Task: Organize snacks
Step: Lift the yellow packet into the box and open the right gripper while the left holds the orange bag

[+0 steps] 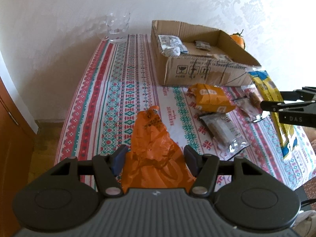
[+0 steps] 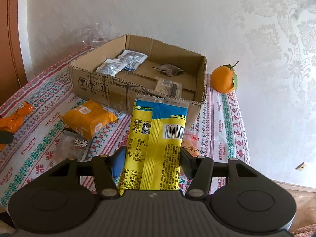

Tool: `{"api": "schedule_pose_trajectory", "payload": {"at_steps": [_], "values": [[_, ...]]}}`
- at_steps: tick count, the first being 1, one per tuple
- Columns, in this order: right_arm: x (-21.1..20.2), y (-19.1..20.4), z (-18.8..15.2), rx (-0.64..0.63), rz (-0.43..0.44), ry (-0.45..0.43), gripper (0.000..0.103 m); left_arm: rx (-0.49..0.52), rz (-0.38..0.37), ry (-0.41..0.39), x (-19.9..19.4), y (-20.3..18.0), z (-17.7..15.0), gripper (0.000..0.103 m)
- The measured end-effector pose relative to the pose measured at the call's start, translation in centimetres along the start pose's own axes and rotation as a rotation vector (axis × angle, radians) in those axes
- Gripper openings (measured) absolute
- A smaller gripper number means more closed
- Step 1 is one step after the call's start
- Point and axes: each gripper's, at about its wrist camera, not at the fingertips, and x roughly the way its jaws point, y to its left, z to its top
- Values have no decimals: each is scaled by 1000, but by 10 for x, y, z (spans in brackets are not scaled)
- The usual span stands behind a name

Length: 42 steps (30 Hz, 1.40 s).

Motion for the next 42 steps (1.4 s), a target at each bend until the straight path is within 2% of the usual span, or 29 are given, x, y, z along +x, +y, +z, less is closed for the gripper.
{"api": "schedule_pose_trajectory", "payload": {"at_steps": [9, 18, 21, 30, 34, 40, 42], "values": [[-9, 0, 21, -38, 38, -34, 62, 5, -17, -35, -9, -1, 11, 61], [4, -9, 77, -73, 66, -100, 62, -1, -23, -65, -12, 1, 17, 61], [20, -15, 105, -70, 71, -111, 62, -4, -22, -70, -12, 2, 18, 61], [85, -17, 178, -40, 112, -74, 62, -8, -9, -80, -14, 5, 18, 61], [111, -12, 199, -45, 93, -62, 62, -16, 2, -89, -17, 7, 18, 61], [144, -15, 208, 0, 96, 5, 63, -27, 19, -88, -17, 10, 17, 61], [152, -17, 205, 30, 103, 23, 77, -30, 23, -87, -17, 11, 17, 61]]}}
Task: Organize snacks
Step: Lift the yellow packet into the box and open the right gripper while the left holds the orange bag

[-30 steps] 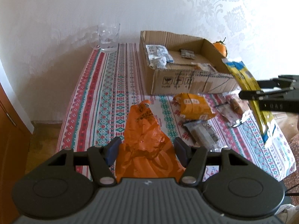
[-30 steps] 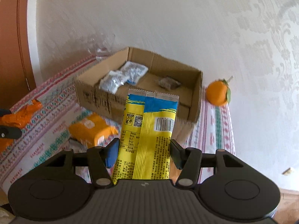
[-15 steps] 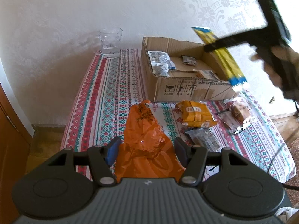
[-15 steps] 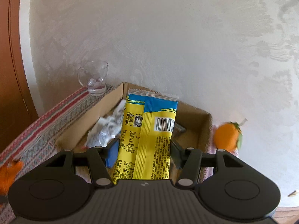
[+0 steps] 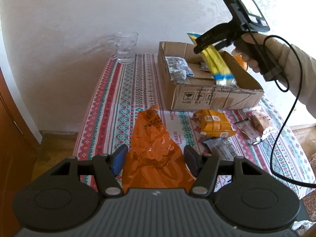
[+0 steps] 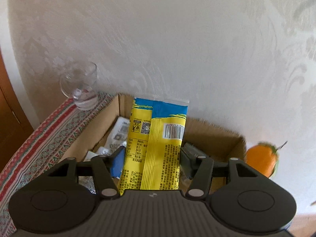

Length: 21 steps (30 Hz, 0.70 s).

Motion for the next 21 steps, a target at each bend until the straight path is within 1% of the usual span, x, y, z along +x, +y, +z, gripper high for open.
{"api": "schedule_pose_trajectory", "payload": {"at_steps": [1, 2, 3, 5, 8, 15, 21], "values": [[1, -1, -3, 5, -8, -5, 83, -1, 2, 1, 0, 0, 0, 61], [-1, -2, -7, 6, -9, -8, 94, -2, 2, 2, 0, 1, 0, 61], [-2, -2, -10, 6, 1, -10, 101, -1, 0, 1, 0, 1, 0, 61], [-8, -3, -16, 2, 26, -7, 102, 1, -1, 2, 1, 0, 1, 62], [-21, -1, -26, -22, 24, -15, 103, 6, -7, 2, 3, -2, 2, 62], [-46, 4, -50, -29, 57, -37, 103, 24, -22, 2, 6, -11, 7, 61], [-77, 10, -74, -41, 39, -92, 103, 26, -25, 10, 10, -14, 13, 61]]}}
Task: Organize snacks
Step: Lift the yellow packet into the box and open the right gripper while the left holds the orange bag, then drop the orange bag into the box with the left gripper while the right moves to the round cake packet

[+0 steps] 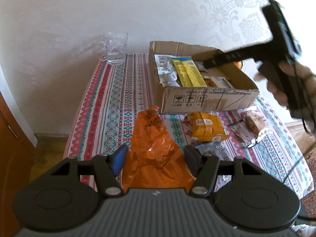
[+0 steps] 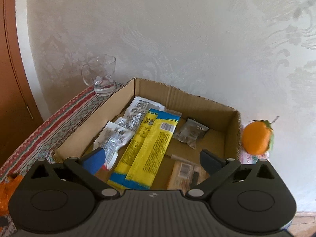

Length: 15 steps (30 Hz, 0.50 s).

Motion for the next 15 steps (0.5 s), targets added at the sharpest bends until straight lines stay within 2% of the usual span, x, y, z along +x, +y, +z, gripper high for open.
{"api": "schedule_pose_trajectory", "payload": {"at_steps": [3, 9, 15], "values": [[-19, 3, -21, 5, -3, -24, 103, 11, 6, -11, -1, -3, 6, 61], [-47, 10, -72, 14, -22, -17, 103, 54, 10, -32, 2, -15, 23, 62], [-66, 8, -103, 88, 0, -4, 103, 81, -13, -45, 15, -29, 48, 62]]}}
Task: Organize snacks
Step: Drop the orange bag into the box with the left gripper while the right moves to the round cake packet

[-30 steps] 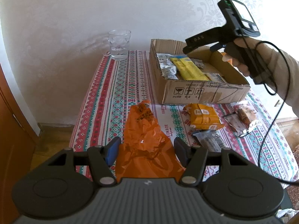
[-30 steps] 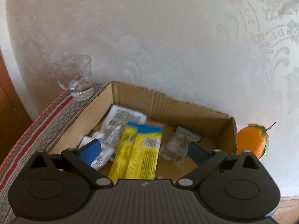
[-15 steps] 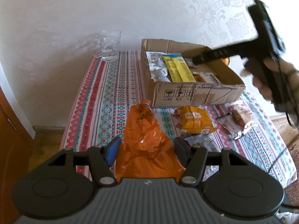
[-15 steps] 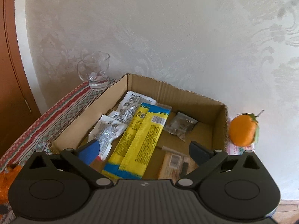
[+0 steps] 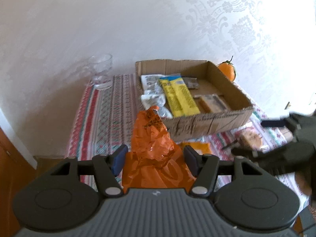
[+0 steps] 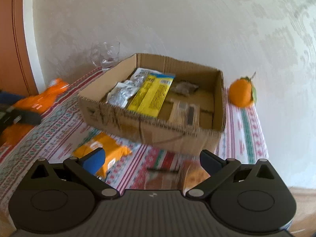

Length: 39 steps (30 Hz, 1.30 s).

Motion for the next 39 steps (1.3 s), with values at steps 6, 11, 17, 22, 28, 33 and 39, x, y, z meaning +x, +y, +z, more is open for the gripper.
{"api": "schedule_pose_trajectory", "payload": {"at_steps": [6, 11, 17, 22, 28, 33, 39], "values": [[-16, -8, -3, 23, -1, -39, 103, -29, -51, -2, 21, -11, 35, 62], [-18, -19, -4, 52, 3, -46, 103, -72, -63, -3, 50, -24, 68, 62], [-21, -31, -11, 79, 6, -42, 103, -109, -61, 26, 94, -44, 99, 62], [-22, -46, -17, 114, 3, -43, 103, -136, -59, 55, 127, -67, 119, 62], [-25, -64, -22, 148, -11, -47, 103, -161, -71, 93, 163, -94, 142, 62], [-28, -80, -27, 188, -19, -52, 103, -143, -50, 104, 190, -114, 158, 62], [-27, -92, -31, 218, -29, -46, 103, -163, -10, 119, 222, -124, 170, 63]]}}
